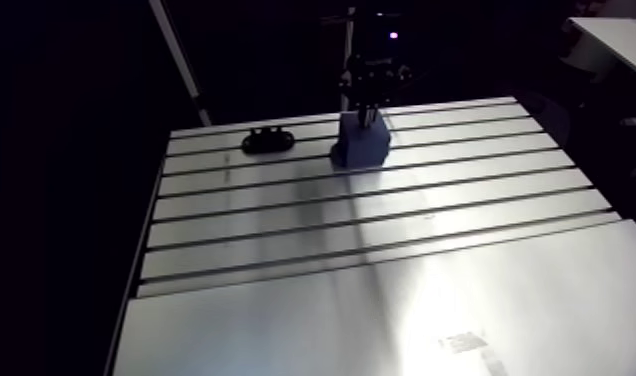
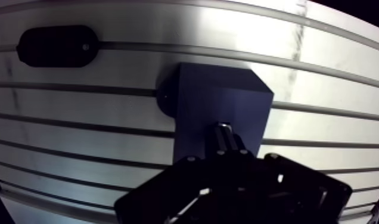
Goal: Pick up the M10 bolt and insert it into the hex recess until seated.
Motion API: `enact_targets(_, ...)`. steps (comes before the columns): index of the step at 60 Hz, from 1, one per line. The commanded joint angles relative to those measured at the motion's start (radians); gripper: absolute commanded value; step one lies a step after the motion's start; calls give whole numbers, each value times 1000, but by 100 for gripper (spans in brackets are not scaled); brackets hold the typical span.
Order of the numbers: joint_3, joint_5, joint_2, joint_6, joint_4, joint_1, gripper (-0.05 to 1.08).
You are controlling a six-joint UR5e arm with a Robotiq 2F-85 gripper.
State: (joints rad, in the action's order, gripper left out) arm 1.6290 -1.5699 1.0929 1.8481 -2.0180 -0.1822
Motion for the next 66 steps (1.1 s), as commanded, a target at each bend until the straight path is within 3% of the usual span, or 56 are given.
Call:
enact_targets(1,2,0,0,0,0,0,108)
enact_targets(66,2,-1,7,13,1,-7,108)
